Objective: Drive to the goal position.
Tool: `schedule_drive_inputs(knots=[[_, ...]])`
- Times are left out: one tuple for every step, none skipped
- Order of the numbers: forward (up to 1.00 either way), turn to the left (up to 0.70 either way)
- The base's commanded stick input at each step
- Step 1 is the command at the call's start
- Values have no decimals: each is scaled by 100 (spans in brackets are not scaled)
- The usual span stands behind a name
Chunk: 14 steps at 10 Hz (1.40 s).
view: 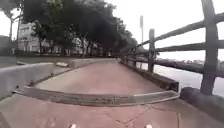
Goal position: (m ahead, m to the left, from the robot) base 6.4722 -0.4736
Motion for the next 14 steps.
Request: schedule_drive_inputs(knots=[[100, 0], [100, 0], [100, 0], [100, 0], [100, 0], [100, 0], [100, 0], [100, 0], [100, 0], [100, 0], [100, 0], [100, 0], [100, 0], [100, 0]])
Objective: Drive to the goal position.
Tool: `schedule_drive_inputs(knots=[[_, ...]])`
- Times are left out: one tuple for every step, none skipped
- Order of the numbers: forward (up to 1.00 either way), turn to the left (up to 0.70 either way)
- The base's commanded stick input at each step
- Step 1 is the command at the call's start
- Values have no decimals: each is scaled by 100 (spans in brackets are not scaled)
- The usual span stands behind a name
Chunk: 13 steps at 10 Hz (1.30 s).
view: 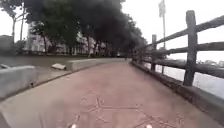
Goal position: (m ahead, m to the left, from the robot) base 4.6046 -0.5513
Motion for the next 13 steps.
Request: schedule_drive_inputs(knots=[[100, 0], [100, 0], [100, 0], [100, -29], [100, -40], [100, -40], [100, -40], [100, -40], [100, -40], [100, -8], [100, 0], [100, 0], [100, 0]])
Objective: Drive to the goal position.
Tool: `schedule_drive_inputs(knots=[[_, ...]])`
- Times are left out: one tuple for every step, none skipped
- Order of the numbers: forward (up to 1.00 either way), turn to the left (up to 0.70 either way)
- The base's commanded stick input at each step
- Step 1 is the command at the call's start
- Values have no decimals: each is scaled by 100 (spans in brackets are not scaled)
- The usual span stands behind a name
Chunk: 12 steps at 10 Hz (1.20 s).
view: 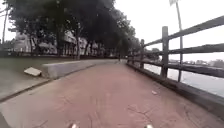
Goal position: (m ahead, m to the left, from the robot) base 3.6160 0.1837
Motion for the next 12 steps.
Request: schedule_drive_inputs(knots=[[100, 0], [100, 0], [100, 0], [100, 0], [100, 0], [100, 0], [100, 0], [100, 0], [100, 0], [100, 0], [100, 0], [100, 0]])
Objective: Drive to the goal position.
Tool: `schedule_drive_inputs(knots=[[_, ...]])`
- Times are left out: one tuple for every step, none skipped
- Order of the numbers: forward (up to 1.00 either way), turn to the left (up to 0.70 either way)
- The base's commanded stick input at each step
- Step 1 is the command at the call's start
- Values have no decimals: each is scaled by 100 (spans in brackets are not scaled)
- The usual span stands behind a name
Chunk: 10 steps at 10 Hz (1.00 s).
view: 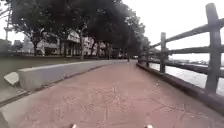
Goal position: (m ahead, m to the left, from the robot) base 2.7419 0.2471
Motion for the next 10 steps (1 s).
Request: schedule_drive_inputs(knots=[[100, 0], [100, 0], [100, 0], [100, 0], [100, 0], [100, 0], [100, 0], [100, 0], [100, 0], [100, 0]])
